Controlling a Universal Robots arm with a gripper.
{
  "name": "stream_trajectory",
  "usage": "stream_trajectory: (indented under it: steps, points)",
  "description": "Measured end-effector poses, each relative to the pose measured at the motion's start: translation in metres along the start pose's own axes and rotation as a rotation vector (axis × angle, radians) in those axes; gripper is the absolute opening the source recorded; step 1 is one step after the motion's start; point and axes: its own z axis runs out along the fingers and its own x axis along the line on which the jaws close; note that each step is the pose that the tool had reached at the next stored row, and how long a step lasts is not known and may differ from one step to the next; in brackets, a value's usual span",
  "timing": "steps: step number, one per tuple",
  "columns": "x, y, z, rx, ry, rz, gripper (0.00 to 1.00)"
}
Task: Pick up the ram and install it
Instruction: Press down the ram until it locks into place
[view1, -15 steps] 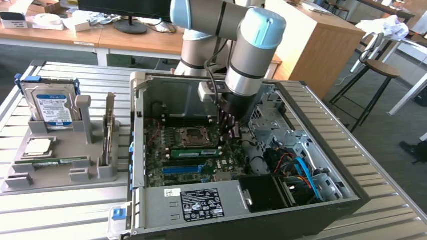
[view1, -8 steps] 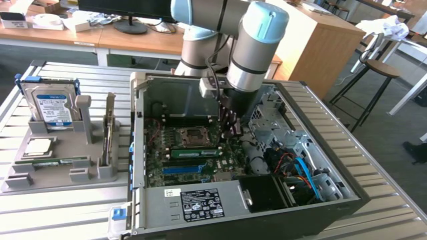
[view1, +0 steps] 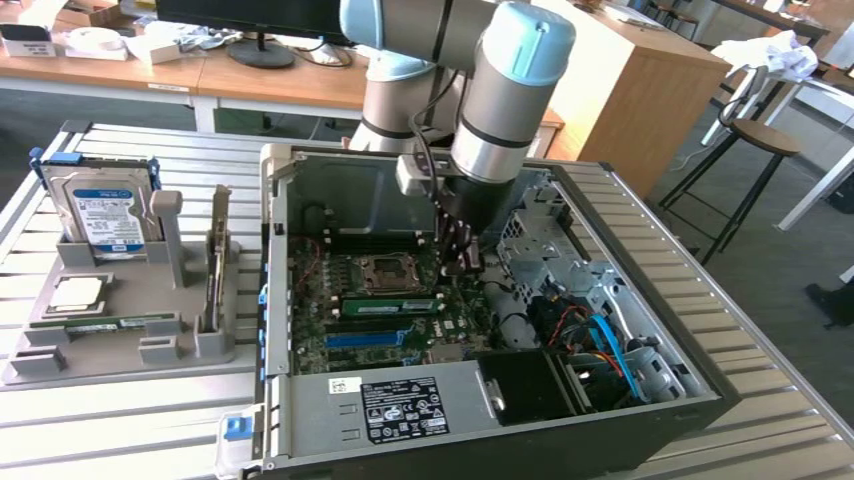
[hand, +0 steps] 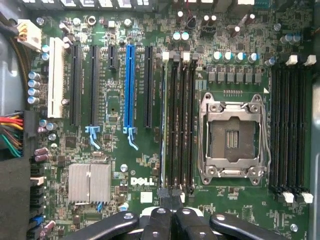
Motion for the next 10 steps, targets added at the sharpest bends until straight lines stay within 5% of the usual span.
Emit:
stream_trajectory:
  steps: [10]
  points:
    - [0.0,0.0322,0.0008,0.0001,-0.0001,0.0,0.1]
